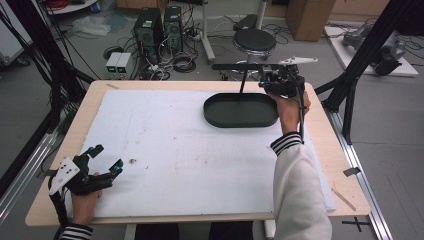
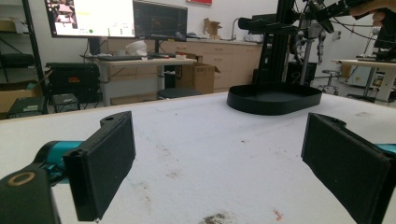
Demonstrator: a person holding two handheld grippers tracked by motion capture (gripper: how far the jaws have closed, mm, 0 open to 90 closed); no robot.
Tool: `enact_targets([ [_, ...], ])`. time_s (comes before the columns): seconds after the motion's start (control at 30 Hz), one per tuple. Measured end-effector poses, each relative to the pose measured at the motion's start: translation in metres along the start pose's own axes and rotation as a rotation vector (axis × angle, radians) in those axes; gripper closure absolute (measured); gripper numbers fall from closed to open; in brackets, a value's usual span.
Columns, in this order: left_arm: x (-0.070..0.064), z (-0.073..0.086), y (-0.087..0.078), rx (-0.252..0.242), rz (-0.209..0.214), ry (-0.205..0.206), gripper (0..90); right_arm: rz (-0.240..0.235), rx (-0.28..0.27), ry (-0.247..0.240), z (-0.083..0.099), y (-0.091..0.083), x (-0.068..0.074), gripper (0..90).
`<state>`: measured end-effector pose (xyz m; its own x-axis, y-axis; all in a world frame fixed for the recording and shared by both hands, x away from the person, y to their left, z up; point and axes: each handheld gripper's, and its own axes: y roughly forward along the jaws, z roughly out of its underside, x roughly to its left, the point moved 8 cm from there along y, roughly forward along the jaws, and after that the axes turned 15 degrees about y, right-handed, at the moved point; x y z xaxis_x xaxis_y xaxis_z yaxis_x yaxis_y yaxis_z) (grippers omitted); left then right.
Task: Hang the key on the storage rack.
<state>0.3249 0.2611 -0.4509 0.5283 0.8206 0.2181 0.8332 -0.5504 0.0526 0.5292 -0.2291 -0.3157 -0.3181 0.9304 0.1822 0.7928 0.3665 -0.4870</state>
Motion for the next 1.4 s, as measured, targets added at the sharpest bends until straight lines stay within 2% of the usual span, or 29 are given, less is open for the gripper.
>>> enact_targets([
  [0.23, 0.000, 0.000, 0.000, 0.000, 0.000, -0.001, 10.3, 0.010, -0.007, -0.008, -0.005, 0.006, 0.002, 48.0],
  [0.63, 0.000, 0.000, 0.000, 0.001, -0.002, -0.004, 10.3, 0.036, -0.023, -0.003, -0.006, 0.014, -0.005, 47.9],
  [0.83, 0.000, 0.000, 0.000, 0.000, 0.000, 0.000, 10.3, 0.046, -0.024, 0.020, -0.005, 0.018, -0.011, 47.9],
  [1.07, 0.000, 0.000, 0.000, 0.000, -0.001, -0.002, 10.3, 0.036, -0.029, 0.052, -0.005, 0.020, -0.014, 47.9],
  [1.2, 0.000, 0.000, 0.000, 0.000, -0.001, -0.003, 10.3, 0.041, -0.037, 0.029, -0.009, 0.021, -0.013, 47.9],
  [1.4, 0.000, 0.000, 0.000, 0.000, -0.002, -0.005, 10.2, 0.045, -0.042, 0.039, -0.014, 0.020, -0.013, 47.9],
])
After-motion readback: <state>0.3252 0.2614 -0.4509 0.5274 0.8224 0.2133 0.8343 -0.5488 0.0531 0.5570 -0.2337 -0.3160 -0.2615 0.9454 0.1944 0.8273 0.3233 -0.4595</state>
